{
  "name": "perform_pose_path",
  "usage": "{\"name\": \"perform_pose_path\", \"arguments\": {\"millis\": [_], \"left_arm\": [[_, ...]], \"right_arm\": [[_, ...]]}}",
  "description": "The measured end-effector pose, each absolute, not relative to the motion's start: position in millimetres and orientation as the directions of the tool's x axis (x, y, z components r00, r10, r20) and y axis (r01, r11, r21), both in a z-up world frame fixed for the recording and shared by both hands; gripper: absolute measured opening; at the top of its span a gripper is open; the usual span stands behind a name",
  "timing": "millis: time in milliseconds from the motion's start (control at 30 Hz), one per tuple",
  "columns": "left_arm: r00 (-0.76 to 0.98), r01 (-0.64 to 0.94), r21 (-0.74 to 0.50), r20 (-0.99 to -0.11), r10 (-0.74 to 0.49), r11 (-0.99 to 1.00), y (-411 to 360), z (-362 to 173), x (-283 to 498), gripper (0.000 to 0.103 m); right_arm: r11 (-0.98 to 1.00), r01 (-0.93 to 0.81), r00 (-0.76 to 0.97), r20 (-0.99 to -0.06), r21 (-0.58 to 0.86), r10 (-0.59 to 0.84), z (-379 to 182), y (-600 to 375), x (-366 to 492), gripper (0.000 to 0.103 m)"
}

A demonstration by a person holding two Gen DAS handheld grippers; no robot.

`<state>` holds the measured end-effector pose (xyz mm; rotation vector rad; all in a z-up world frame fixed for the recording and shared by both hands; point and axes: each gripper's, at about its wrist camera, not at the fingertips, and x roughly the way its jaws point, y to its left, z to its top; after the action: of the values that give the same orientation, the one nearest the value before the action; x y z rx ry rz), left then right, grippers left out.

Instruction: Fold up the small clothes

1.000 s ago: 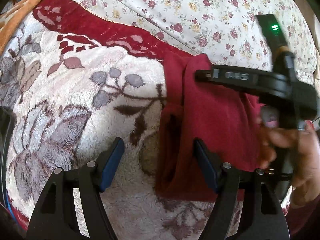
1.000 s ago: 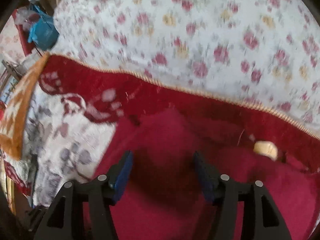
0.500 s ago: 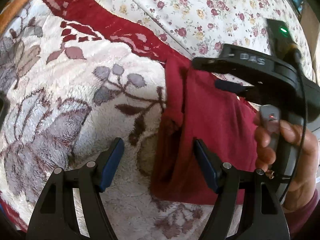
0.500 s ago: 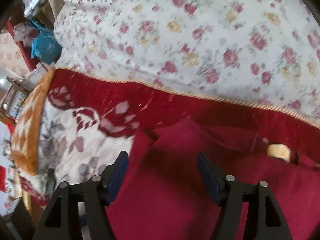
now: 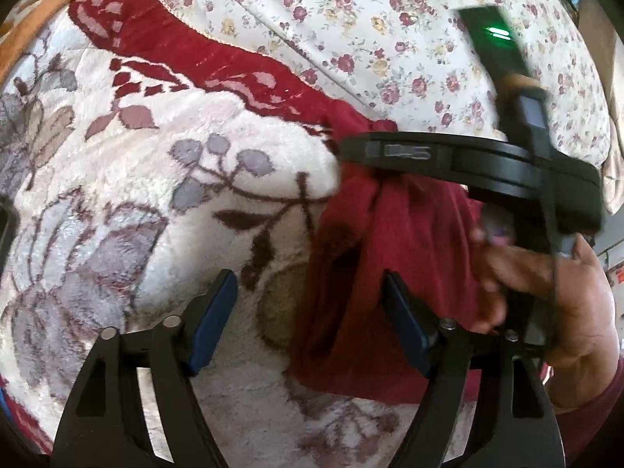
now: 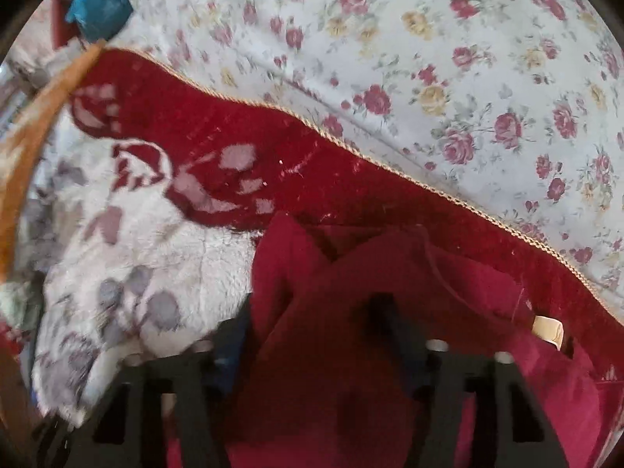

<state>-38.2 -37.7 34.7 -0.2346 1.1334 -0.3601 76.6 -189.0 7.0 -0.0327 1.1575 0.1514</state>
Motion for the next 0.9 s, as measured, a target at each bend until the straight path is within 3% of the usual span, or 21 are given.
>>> {"name": "perform_pose_path", "arguments": {"millis": [33, 167, 267, 300, 367, 500, 567, 600, 633, 900], "left_arm": [[0.377, 0.162, -0.372, -0.832, -0.406, 0.914, -38.3, 35.3, -37.9, 0.078], [0.363, 0.218, -0.419, -0.804, -0.471, 0.882, -54.9, 34.2, -33.9, 0.077], [0.315, 0.242, -0.528, -0.751, -0.580, 0.814, -60.3, 34.1, -30.3, 0.041], [0.323, 0.247, -0.541, -0.737, -0.594, 0.804, -61.6, 36.0, -30.8, 0.034], [0.353, 0.283, -0.527, -0.719, -0.598, 0.801, -64.1, 43.2, -34.0, 0.024], [0.376, 0.366, -0.532, -0.667, -0.644, 0.764, -68.8, 60.0, -42.9, 0.024], [0.386, 0.389, -0.497, -0.676, -0.627, 0.776, -74.4, 62.5, -45.1, 0.024], [0.385, 0.390, -0.490, -0.682, -0.622, 0.779, -75.9, 61.6, -45.0, 0.024], [0.381, 0.387, -0.492, -0.685, -0.621, 0.780, -76.6, 60.2, -44.4, 0.024], [0.373, 0.382, -0.489, -0.695, -0.615, 0.784, -74.4, 59.6, -44.8, 0.024]], "right_arm": [[0.986, -0.145, 0.405, -0.904, 0.086, 0.139, 11.8, -194.5, 73.0, 0.035], [0.974, -0.147, 0.451, -0.864, 0.174, 0.222, 31.2, -212.5, 60.1, 0.027], [0.964, -0.138, 0.460, -0.848, 0.226, 0.265, 36.1, -225.9, 52.5, 0.025], [0.962, -0.135, 0.460, -0.845, 0.238, 0.273, 37.9, -228.7, 52.5, 0.025], [0.958, -0.122, 0.463, -0.839, 0.260, 0.286, 40.4, -235.1, 48.0, 0.025], [0.928, -0.092, 0.452, -0.815, 0.362, 0.363, 46.6, -250.3, 45.3, 0.026], [0.918, -0.069, 0.456, -0.806, 0.391, 0.378, 52.0, -254.0, 46.5, 0.057], [0.915, -0.060, 0.457, -0.804, 0.399, 0.381, 53.8, -253.4, 46.8, 0.084], [0.911, -0.054, 0.451, -0.804, 0.409, 0.387, 55.0, -251.4, 48.7, 0.091], [0.962, -0.130, 0.293, -0.918, 0.240, 0.268, 22.0, -198.7, 76.1, 0.091]]}}
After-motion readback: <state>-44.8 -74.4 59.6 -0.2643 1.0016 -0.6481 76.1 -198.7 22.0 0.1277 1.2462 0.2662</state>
